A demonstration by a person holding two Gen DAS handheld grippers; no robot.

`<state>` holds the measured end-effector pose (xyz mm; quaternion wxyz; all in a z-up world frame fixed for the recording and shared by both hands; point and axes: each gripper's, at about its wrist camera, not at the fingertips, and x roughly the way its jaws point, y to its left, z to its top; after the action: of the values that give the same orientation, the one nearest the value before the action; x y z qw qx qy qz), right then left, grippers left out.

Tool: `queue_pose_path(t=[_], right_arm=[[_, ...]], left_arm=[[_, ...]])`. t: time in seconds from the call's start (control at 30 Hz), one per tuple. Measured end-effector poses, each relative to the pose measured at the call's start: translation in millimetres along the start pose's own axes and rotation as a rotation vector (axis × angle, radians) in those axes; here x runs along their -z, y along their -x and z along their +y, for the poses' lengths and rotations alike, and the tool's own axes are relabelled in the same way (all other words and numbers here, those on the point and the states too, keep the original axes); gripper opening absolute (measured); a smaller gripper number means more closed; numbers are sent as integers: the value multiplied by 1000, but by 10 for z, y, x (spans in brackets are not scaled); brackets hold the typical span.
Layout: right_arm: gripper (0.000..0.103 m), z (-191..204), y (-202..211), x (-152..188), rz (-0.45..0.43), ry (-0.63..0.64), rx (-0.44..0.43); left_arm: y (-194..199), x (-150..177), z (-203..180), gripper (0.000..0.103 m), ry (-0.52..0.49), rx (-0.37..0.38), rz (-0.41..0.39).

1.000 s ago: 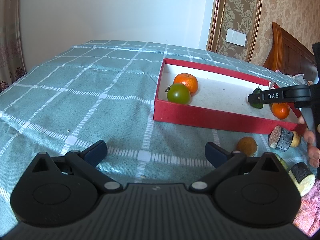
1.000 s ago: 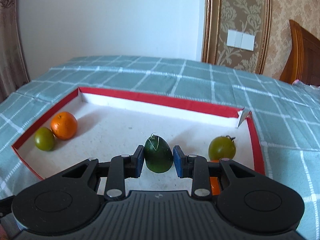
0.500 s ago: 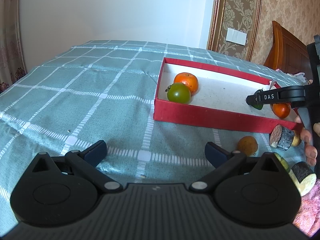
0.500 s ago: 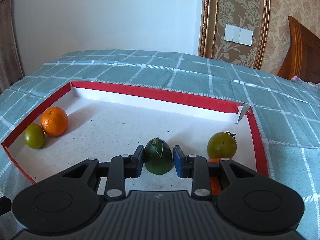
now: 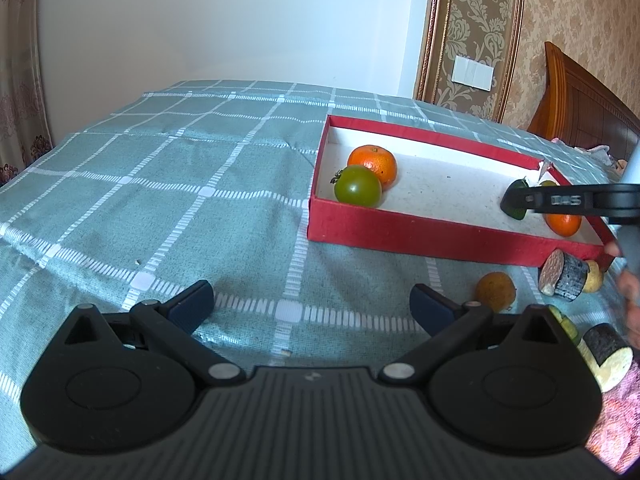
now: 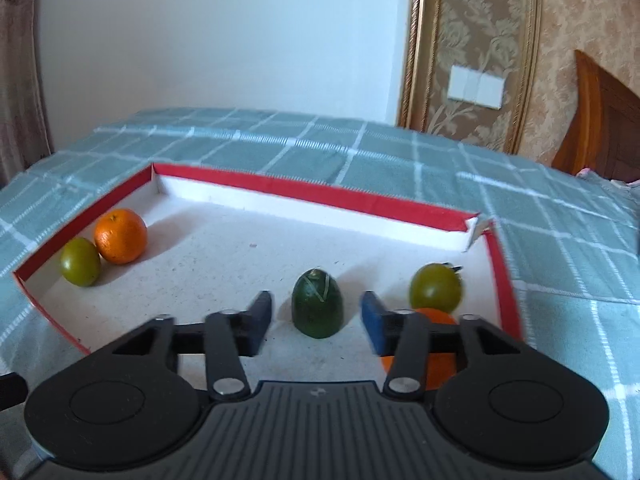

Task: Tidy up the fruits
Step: 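Carry the green fruit into the tray and open the right gripper, then move the left gripper to the green cucumber chunk and close on it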

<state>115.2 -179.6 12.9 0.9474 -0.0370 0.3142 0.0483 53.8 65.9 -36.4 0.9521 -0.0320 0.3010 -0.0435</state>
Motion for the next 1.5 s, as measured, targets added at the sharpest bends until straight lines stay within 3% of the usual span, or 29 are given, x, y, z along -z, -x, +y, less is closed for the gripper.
queue_pose_path(t=[0.13,0.37,0.5,0.73,0.8,0.97,1.03,1.33,1.5], right_arm=[[59,-85,299,79,-51,-37,-16],[65,-357,708,403,-107,-103,30],[72,-576,760,543,-111,-176,59],[73,-739,759,565,-104,-281,56],[73,-729,770,568,-109,-278,56],[73,-718,766,578,-105,-278,54],[73,-716,760,579,-98,-278,50],[73,-718,763,586,-94,-271,42],[73,-713,764,587,-94,-265,43]], left_arm=[[-3,2,7,103,1,1,0],[21,6,45,103,21,25,-13],[89,12,38,103,26,59,-13],[288,44,-191,103,103,125,43],[327,72,-328,103,58,119,27],[395,162,-702,103,-204,8,-55],[411,167,-772,103,-247,1,-83],[391,108,-717,102,-251,62,-81],[507,138,-616,102,-260,185,-103]])
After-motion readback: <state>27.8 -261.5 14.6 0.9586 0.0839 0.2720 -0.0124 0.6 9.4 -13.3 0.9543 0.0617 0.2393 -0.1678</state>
